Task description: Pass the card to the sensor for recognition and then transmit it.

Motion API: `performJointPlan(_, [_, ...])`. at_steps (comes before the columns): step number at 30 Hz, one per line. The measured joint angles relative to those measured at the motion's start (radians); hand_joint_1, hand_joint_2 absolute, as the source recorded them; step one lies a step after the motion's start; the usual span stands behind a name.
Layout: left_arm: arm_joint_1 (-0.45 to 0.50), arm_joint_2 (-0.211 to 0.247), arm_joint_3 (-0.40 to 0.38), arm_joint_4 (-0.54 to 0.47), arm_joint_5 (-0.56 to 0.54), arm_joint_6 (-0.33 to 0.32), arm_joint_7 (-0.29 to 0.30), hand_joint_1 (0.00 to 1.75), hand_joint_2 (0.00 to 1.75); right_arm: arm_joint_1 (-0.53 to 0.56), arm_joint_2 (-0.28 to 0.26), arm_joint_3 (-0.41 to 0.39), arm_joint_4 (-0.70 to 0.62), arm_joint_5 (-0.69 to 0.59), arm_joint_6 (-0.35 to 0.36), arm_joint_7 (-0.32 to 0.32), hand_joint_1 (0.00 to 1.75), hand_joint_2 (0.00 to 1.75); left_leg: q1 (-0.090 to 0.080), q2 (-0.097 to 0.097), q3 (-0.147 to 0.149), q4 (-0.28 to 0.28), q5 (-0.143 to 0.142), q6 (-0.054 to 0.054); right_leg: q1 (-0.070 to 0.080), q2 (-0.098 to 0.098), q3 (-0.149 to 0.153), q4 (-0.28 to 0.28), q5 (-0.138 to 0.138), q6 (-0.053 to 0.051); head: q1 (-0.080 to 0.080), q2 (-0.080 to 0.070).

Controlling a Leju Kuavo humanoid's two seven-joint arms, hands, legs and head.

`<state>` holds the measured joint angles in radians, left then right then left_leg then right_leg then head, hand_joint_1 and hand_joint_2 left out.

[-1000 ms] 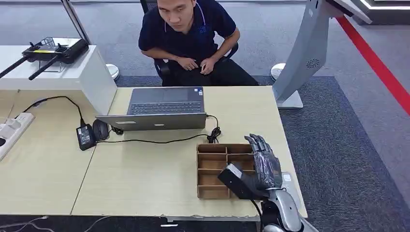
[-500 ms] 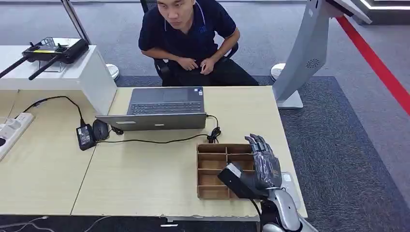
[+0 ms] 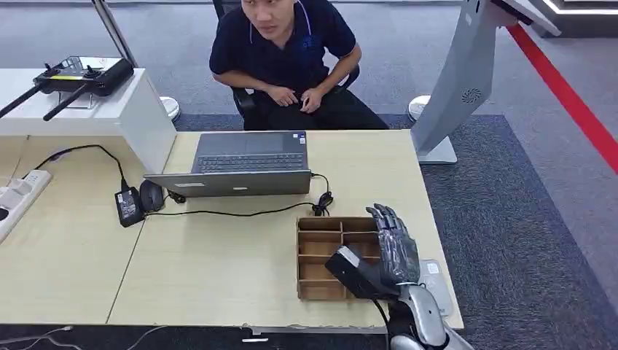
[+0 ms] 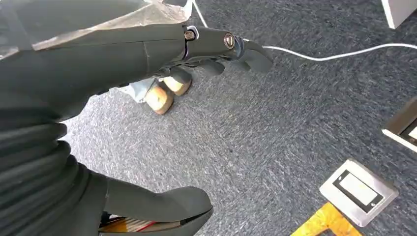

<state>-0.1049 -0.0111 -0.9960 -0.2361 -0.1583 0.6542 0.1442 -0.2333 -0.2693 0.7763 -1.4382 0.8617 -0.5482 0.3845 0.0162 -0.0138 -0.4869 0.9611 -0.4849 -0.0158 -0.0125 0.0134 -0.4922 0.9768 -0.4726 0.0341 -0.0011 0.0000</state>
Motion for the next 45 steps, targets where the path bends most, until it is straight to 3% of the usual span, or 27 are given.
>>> performJointPlan(45, [-0.001, -0.005, -0.006, 0.000, -0.005, -0.005, 0.008, 0.00, 1.75, -0.035, 0.040, 0.000, 0.004, 0.031, -0.043, 0.002, 0.31, 1.75, 0.000, 0.000, 0.000, 0.000, 0.000, 0.000, 0.000, 0.000, 0.000, 0.000, 0.000, 0.000, 0.000, 0.000])
